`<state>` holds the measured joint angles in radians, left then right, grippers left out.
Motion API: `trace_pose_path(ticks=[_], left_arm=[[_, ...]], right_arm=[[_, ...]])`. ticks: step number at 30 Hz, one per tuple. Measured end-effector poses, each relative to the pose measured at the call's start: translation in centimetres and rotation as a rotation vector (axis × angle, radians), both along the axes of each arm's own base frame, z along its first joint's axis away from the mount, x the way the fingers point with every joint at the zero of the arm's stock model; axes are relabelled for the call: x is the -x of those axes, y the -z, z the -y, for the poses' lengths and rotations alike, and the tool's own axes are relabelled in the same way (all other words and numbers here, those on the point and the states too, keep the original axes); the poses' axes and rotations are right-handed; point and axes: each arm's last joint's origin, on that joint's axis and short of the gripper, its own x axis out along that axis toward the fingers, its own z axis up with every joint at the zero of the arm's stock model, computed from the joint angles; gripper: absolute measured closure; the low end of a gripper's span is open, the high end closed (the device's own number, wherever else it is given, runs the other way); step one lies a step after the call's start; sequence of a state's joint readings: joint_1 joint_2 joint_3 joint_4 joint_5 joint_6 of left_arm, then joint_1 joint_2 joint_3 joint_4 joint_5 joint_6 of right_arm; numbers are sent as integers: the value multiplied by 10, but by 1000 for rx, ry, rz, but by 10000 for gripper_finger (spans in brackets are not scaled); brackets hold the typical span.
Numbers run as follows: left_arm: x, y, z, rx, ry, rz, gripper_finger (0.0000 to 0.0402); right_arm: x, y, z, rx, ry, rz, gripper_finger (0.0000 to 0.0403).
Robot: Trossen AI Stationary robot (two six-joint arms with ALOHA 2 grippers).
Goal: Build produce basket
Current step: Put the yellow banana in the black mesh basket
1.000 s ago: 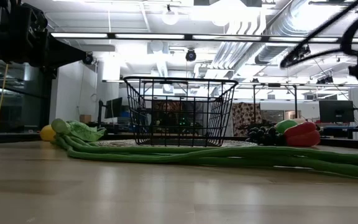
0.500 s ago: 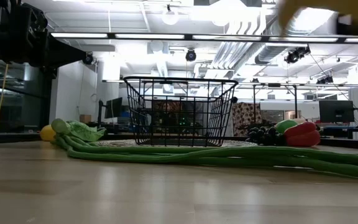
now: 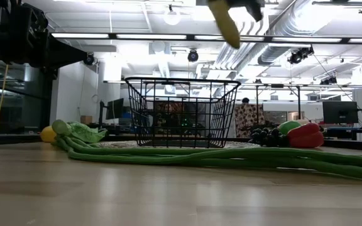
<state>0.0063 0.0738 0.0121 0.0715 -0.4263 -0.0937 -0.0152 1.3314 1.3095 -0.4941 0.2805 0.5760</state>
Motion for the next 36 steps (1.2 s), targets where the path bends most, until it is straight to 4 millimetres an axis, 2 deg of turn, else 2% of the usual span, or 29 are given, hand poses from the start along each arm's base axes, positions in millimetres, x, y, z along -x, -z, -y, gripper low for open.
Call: trace_pose_path(ticks=[4,8,13,17,24,28,36], left_arm=[[0,0,0,0,0,1,396],[0,0,0,0,0,0,396],[0,0,0,0,0,1,396],[0,0,0,0,0,1,396],[0,0,0,0,0,1,396],[0,0,0,0,0,1,396],[0,0,0,0,0,0,396]], right_arm=[[-33,6,26,-31,95,-154,321],[-69,23,41,-42,129,-213,321],[-108,59,51,-95,138,-286,320],[-130,91,56,-183,131,-305,320],[-152,135,72,-257,167,-320,316],[-156,152,81,-302,222,-330,287],[-166,164,86,-296,223,-280,228]])
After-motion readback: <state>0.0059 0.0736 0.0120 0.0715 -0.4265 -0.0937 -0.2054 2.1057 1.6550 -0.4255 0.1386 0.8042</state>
